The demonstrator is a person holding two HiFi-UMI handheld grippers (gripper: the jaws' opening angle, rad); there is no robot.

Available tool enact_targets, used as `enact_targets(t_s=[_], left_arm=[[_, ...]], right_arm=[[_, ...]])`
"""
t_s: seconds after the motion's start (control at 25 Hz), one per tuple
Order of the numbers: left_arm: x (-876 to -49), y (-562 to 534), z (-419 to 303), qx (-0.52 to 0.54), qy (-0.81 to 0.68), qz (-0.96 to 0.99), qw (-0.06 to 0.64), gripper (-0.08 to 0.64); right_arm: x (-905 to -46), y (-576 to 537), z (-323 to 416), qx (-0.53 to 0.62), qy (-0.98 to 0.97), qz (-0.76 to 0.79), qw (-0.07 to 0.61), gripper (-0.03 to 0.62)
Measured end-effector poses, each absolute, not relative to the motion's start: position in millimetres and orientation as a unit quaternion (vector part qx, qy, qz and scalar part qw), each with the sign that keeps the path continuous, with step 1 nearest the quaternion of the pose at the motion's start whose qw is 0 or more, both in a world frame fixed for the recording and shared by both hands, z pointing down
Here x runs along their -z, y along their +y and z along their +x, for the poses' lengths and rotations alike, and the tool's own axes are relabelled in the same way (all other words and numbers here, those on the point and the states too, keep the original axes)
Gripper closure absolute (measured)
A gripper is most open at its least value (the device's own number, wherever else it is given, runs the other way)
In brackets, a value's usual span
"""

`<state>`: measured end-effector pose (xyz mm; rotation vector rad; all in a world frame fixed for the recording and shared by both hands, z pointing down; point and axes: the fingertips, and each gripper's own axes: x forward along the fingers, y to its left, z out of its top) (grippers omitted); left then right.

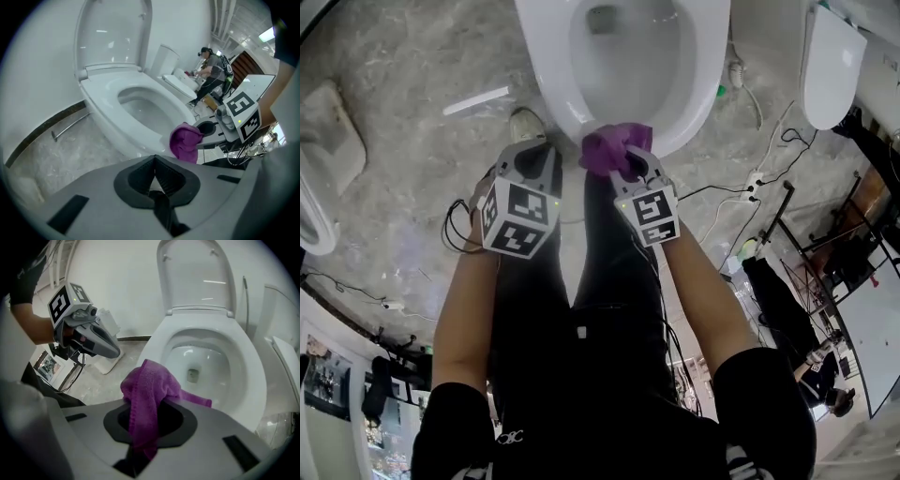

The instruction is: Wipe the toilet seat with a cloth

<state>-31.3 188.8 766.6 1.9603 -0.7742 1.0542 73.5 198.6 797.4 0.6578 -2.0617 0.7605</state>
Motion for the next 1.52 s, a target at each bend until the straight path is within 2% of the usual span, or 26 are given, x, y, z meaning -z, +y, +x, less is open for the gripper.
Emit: enact_targets(t_s=[0.52, 0.96, 1.52], left_arm=[[-777, 186, -113, -0.377, -0.362, 0.742, 0.420, 0.552], [-770, 177, -133, -0.346, -0.396, 0.730, 0.437, 0.552], [-775, 183, -138, -0.339, -0.436, 0.695, 0.460, 0.552]], right_arm=[[-800, 156, -2, -0.306, -0.820, 0.244, 0.418, 0.529], [-800, 108, -42, -0.305, -0.823, 0.248, 0.411, 0.529], [-795, 21, -92, -0.216, -0.868, 0.211, 0.394, 0.529]])
